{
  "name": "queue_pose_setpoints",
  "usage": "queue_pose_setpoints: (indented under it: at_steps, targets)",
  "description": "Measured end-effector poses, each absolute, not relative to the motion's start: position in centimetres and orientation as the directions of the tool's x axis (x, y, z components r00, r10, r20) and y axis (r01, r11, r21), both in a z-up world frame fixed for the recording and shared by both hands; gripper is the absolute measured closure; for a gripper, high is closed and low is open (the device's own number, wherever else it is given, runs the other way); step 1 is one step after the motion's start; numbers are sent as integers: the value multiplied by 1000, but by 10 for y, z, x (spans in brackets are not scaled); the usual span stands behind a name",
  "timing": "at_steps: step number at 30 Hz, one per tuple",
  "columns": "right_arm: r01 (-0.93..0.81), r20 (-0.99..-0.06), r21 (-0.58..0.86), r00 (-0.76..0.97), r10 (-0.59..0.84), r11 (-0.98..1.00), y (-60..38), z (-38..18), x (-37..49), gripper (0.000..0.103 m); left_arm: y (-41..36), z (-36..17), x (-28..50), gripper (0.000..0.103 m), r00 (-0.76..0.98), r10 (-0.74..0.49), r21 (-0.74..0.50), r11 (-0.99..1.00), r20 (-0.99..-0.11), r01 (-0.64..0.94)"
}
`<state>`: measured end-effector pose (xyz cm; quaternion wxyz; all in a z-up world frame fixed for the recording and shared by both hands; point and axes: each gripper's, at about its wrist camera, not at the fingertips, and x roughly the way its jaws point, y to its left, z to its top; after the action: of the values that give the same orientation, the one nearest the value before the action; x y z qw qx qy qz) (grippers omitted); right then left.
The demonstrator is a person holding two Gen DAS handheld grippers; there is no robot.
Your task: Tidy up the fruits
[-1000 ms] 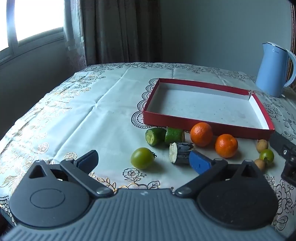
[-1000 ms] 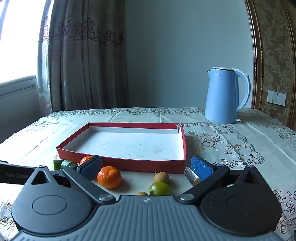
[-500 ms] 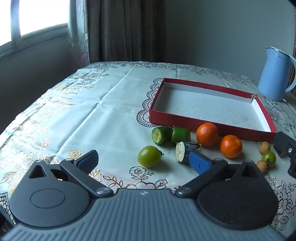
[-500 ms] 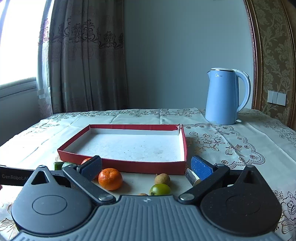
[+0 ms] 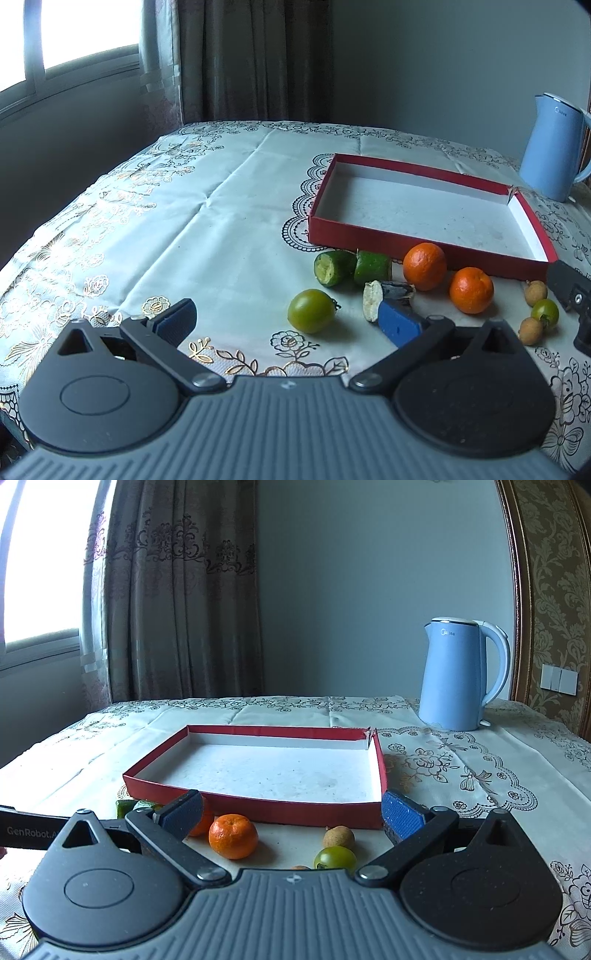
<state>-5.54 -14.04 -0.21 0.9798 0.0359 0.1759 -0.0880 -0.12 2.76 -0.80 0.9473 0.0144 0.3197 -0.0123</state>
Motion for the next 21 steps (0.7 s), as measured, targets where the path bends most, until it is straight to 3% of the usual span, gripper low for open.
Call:
queue_pose_setpoints:
  at_steps: [21]
  targets:
    - [187,-346,46,924,-160,981,-142,-6,-56,0,22,-20,1,0,786,-11,30,999,-618,38]
